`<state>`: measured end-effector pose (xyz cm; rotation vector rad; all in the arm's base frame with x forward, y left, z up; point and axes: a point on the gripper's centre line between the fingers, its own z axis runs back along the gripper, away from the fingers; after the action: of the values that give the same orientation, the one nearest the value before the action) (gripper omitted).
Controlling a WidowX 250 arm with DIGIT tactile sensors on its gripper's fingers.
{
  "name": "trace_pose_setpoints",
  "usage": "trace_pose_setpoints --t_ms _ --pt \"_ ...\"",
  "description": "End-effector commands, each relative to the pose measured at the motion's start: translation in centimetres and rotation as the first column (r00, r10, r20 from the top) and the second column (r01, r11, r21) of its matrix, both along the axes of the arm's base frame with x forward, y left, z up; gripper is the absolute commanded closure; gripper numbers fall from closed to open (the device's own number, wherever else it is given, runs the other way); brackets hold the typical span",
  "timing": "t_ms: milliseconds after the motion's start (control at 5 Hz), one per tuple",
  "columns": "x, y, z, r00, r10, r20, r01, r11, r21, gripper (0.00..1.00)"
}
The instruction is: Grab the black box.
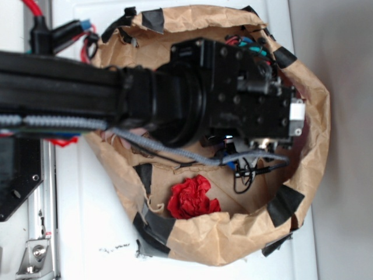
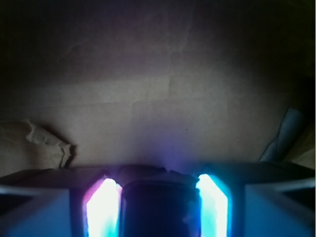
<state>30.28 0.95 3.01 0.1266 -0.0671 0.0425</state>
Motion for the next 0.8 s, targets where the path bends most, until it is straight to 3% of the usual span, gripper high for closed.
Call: trace_pose_setpoints --t_ms 0,400,600 --pt "-1.3 -0.3 1.3 1.0 -0.006 0.022 0.007 0.999 -0.032 1.0" --pt "-2.1 -1.0 7.8 0.998 0.059 0.013 -0.056 0.982 -0.182 1.0" --pt "-2.8 -1.0 9.7 0.998 0.033 0.049 -0.023 0.982 -0.189 1.0"
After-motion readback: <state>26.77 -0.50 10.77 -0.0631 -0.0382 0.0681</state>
